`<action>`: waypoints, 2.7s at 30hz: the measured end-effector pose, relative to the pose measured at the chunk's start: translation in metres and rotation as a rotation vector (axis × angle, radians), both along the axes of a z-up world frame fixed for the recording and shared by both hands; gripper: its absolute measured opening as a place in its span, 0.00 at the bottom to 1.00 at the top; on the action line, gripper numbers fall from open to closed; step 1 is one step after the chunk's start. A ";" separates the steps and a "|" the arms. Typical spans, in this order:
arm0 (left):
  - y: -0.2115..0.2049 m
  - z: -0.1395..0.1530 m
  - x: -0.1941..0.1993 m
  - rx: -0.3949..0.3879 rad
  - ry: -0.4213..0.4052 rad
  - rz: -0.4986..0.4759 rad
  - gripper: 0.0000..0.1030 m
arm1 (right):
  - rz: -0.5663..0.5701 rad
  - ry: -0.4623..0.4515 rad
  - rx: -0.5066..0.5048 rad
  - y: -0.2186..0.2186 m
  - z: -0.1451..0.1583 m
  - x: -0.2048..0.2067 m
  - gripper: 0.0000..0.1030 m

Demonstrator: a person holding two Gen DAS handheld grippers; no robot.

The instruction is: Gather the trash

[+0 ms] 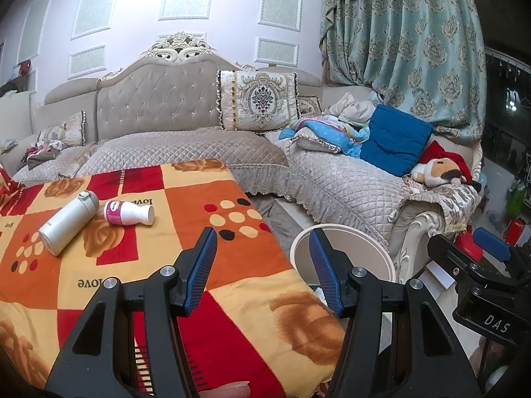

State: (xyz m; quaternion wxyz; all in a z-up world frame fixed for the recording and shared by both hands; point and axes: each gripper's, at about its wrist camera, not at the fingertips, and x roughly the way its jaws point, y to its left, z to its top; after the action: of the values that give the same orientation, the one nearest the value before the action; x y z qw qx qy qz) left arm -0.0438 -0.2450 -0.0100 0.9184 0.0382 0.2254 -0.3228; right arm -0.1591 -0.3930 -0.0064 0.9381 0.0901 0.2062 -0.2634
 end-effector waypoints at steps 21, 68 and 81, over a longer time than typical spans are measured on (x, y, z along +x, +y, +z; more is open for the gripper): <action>0.001 -0.006 0.006 0.009 0.021 -0.002 0.55 | 0.006 0.016 0.013 -0.001 -0.005 0.001 0.97; -0.008 -0.017 0.001 0.038 0.028 -0.032 0.55 | 0.002 0.044 0.040 -0.010 -0.012 0.002 0.98; -0.010 -0.021 0.001 0.040 0.043 -0.056 0.55 | 0.003 0.055 0.042 -0.011 -0.015 0.003 0.98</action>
State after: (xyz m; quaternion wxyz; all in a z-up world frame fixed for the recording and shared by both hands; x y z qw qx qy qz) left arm -0.0423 -0.2548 -0.0306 0.9030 0.0557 0.2503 -0.3447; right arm -0.1557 -0.4039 -0.0209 0.9304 0.1023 0.2376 -0.2598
